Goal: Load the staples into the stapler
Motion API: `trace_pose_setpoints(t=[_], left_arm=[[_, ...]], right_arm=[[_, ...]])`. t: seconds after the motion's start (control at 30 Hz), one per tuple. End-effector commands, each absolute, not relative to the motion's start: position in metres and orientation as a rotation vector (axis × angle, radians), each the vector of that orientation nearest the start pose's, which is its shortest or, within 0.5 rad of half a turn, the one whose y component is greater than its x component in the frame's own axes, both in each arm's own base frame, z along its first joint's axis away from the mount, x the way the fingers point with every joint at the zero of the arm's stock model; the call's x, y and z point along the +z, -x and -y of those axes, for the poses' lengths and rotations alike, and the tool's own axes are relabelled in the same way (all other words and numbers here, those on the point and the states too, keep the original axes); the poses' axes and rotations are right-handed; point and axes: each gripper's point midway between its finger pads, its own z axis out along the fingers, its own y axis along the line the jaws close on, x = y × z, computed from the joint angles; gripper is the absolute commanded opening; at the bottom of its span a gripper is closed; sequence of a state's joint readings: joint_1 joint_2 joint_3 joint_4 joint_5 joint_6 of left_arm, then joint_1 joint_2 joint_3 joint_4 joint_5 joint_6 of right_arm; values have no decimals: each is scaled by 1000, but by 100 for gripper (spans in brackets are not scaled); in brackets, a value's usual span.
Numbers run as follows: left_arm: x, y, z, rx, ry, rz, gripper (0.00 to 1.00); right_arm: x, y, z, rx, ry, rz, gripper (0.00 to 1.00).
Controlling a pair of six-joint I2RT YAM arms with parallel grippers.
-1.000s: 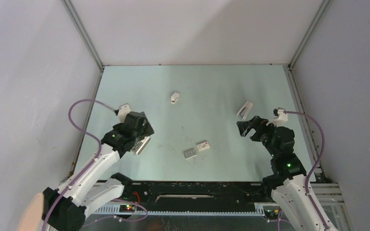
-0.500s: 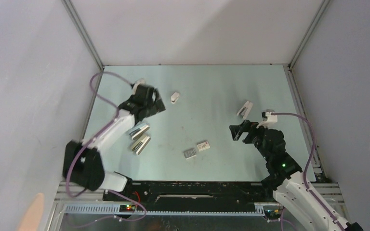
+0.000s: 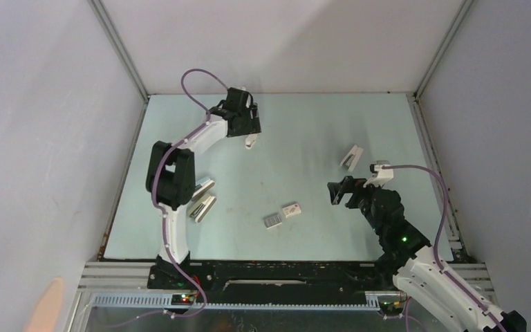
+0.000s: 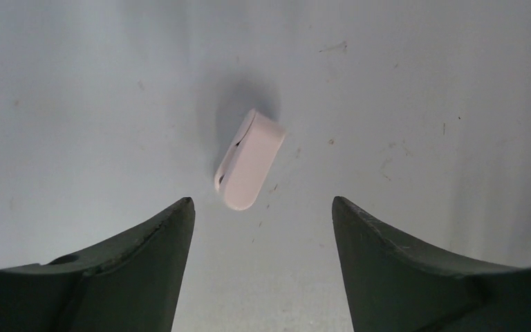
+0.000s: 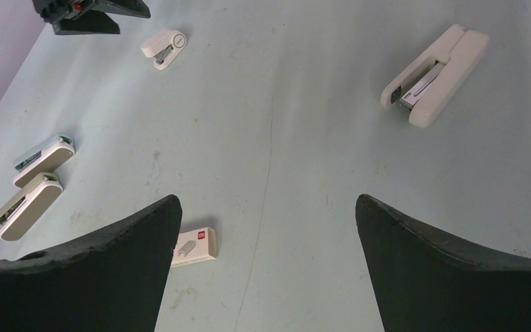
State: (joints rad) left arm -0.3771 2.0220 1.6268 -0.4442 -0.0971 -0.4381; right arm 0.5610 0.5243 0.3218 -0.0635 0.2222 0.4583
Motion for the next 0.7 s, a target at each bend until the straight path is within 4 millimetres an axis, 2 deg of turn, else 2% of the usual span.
trace_pose_setpoints(t=[0.0, 0.1, 0.27, 0.4, 0.67], left_arm=[[99, -501, 207, -304, 32, -2440, 73], [82, -505, 210, -295, 30, -2490, 68], [70, -508, 208, -267, 55, -2508, 63], [67, -507, 203, -226, 67, -2515, 59], [66, -496, 205, -199, 12, -2523, 39]], right_arm=[[160, -250, -124, 473, -77, -1814, 98], [159, -250, -124, 468, -77, -1818, 98], [163, -254, -126, 475, -79, -1801, 98], [159, -255, -128, 475, -71, -1816, 98], [152, -257, -134, 484, -45, -1850, 97]])
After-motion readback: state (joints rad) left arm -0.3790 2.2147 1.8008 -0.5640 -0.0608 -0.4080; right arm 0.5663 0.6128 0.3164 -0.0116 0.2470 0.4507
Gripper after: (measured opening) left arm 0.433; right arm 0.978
